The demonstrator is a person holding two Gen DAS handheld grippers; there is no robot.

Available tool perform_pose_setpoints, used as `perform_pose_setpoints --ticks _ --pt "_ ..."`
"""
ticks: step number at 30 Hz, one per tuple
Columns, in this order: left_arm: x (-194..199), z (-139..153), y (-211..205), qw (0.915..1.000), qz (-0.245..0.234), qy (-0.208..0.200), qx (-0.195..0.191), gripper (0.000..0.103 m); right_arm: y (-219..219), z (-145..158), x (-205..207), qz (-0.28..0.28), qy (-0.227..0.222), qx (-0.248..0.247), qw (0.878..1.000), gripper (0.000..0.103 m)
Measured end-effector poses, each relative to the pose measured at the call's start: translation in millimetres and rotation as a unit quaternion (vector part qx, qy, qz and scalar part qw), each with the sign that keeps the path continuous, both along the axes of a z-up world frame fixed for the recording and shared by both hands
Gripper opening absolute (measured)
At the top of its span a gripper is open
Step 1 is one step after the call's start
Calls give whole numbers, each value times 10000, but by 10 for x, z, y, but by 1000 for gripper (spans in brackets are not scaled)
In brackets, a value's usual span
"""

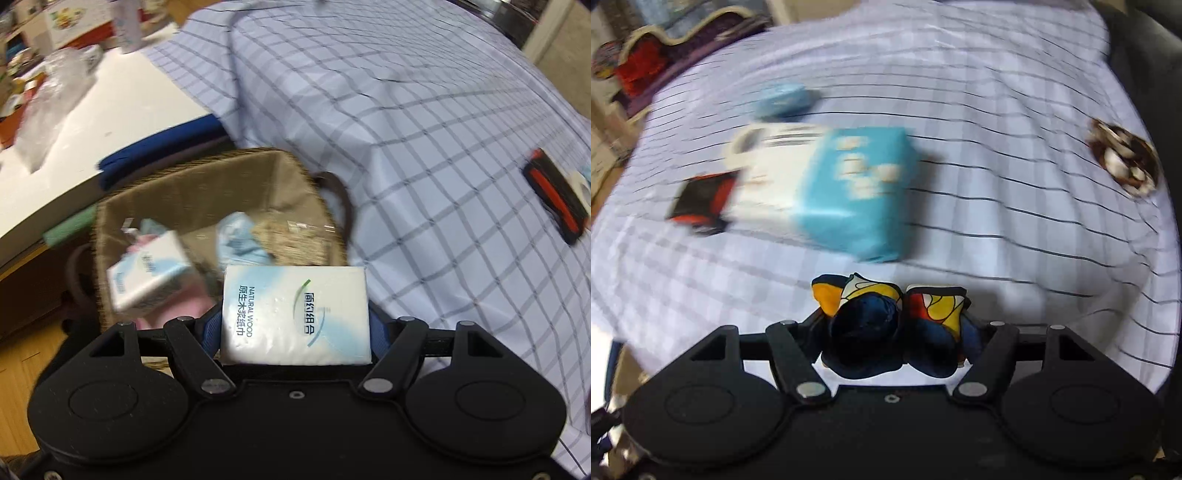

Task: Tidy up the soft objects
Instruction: 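Carry the tissue pack and navy bundle to the basket and release them inside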

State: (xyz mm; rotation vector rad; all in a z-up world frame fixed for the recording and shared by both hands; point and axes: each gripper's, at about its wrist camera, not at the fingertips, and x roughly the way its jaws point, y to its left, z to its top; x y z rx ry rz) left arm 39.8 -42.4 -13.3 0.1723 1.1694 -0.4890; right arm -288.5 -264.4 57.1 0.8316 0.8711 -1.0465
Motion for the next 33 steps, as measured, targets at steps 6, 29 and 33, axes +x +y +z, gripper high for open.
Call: perform_pose_setpoints --ticks 6,29,33 --pt "241 -115 323 9986 510 126 -2 69 517 188 853 1415 -352 -140 9892 69" --pt "1211 -343 491 9963 834 187 68 78 1691 -95 3373 3952 -547 -116 9169 77" --pt "1185 -381 502 9959 869 216 139 78 1637 -119 3346 3852 -499 -171 9213 77"
